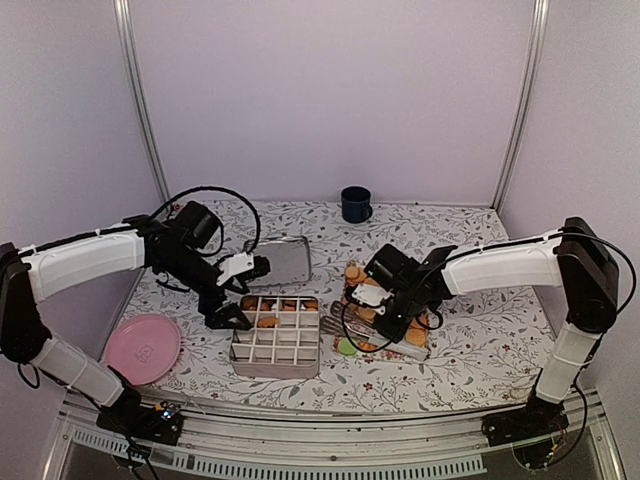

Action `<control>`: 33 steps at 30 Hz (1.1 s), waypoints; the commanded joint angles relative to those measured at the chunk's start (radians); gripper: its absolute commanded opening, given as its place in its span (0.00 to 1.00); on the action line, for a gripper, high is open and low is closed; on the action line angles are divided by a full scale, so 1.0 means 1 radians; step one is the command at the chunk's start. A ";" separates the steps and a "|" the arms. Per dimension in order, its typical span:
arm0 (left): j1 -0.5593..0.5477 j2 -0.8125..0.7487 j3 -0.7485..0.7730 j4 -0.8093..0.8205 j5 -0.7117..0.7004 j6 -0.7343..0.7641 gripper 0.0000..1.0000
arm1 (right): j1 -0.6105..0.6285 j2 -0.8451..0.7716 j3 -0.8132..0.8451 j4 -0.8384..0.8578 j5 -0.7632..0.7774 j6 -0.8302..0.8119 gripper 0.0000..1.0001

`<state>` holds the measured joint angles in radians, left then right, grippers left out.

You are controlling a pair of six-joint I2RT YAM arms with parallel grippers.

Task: Pack the cookies
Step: Pick up the clamp from the plate, then pass from the right arm to the left

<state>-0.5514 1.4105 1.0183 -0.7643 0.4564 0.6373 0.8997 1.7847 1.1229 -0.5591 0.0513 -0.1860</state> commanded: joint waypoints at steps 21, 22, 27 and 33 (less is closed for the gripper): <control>-0.100 0.086 0.344 -0.217 0.187 0.154 0.74 | 0.142 -0.090 0.309 -0.125 0.061 0.053 0.00; -0.107 0.094 0.348 -0.222 0.185 0.156 0.70 | 0.148 -0.070 0.332 -0.132 0.062 0.054 0.00; -0.118 0.113 0.350 -0.226 0.181 0.155 0.49 | 0.161 -0.013 0.389 -0.145 0.060 0.056 0.00; -0.118 0.113 0.309 -0.198 0.178 0.147 0.46 | 0.165 -0.015 0.400 -0.100 0.033 0.062 0.00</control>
<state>-0.6594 1.5227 1.3502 -0.9649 0.6209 0.7845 1.0595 1.7767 1.4811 -0.6933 0.1150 -0.1432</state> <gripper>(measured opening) 0.461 0.018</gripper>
